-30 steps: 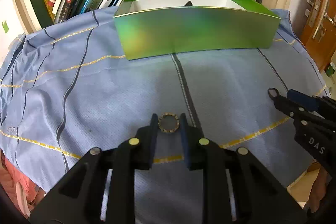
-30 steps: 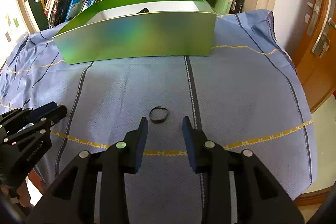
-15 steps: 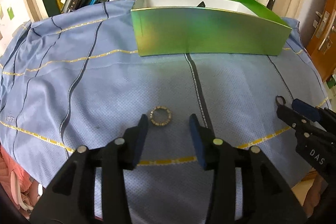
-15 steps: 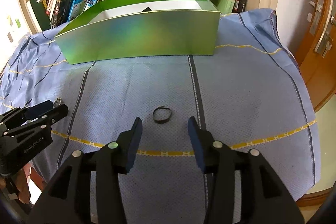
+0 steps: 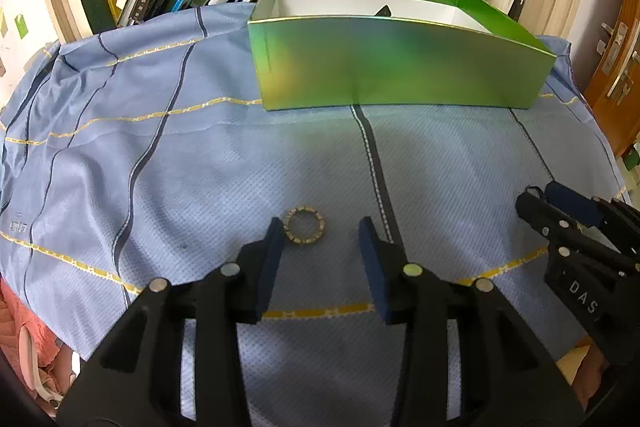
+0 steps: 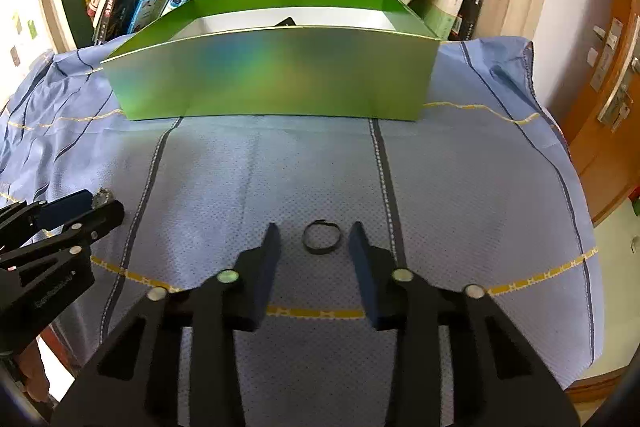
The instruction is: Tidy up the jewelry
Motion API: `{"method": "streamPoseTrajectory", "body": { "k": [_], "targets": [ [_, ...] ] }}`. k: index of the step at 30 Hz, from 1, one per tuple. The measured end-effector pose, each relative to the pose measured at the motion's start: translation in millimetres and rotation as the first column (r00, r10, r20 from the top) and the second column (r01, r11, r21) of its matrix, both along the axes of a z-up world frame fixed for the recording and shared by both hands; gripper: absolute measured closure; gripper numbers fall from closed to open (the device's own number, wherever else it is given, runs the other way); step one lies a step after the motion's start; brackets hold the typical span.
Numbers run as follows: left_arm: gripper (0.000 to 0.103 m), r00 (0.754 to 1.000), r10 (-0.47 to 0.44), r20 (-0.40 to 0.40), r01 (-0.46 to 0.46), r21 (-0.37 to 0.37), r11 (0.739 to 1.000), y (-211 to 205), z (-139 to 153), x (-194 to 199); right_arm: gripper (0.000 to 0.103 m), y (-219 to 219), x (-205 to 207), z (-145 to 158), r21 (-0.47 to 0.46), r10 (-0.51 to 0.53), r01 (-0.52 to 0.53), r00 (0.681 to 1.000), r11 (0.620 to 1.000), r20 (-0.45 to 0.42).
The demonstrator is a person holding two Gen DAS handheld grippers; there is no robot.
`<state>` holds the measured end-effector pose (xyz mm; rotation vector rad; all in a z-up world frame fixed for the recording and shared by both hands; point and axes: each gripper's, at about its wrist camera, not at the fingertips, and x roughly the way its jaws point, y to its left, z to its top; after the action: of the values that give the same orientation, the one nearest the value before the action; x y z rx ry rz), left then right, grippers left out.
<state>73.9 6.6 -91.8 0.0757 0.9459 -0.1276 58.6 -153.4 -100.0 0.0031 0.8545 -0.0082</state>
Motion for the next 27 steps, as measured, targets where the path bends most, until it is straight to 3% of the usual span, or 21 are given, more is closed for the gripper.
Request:
{"method": "streamPoseTrajectory", "body": {
  "k": [2, 7, 8, 15, 21, 27],
  "targets": [
    [0.069, 1.000, -0.002, 0.002, 0.002, -0.001, 1.000, -0.8, 0.2, 0.4, 0.082, 2.0, 0.1, 0.0, 0.000, 0.005, -0.005, 1.000, 1.000, 0.000],
    [0.077, 1.000, -0.003, 0.006, 0.003, -0.006, 1.000, -0.7, 0.4, 1.0, 0.084, 0.8, 1.3, 0.0, 0.008, 0.003, -0.003, 1.000, 1.000, 0.000],
    [0.083, 1.000, -0.002, 0.007, 0.002, -0.006, 1.000, -0.8, 0.6, 0.7, 0.084, 0.3, 1.3, 0.0, 0.010, 0.003, -0.003, 1.000, 1.000, 0.000],
    [0.083, 1.000, 0.005, 0.016, -0.005, -0.021, 1.000, 2.8, 7.0, 2.3, 0.084, -1.9, -2.3, 11.1, 0.006, 0.002, -0.002, 1.000, 1.000, 0.028],
    [0.083, 0.993, -0.006, 0.120, 0.011, -0.036, 0.999, 0.9, 49.0, 12.9, 0.084, -7.5, 5.1, 70.3, 0.006, -0.018, 0.017, 0.982, 1.000, 0.186],
    [0.083, 0.959, -0.022, 0.284, 0.042, -0.064, 0.997, -8.5, 115.5, 36.9, 0.083, -21.4, 32.2, 136.2, 0.067, -0.054, 0.033, 0.940, 0.997, 0.337]
  ]
}}
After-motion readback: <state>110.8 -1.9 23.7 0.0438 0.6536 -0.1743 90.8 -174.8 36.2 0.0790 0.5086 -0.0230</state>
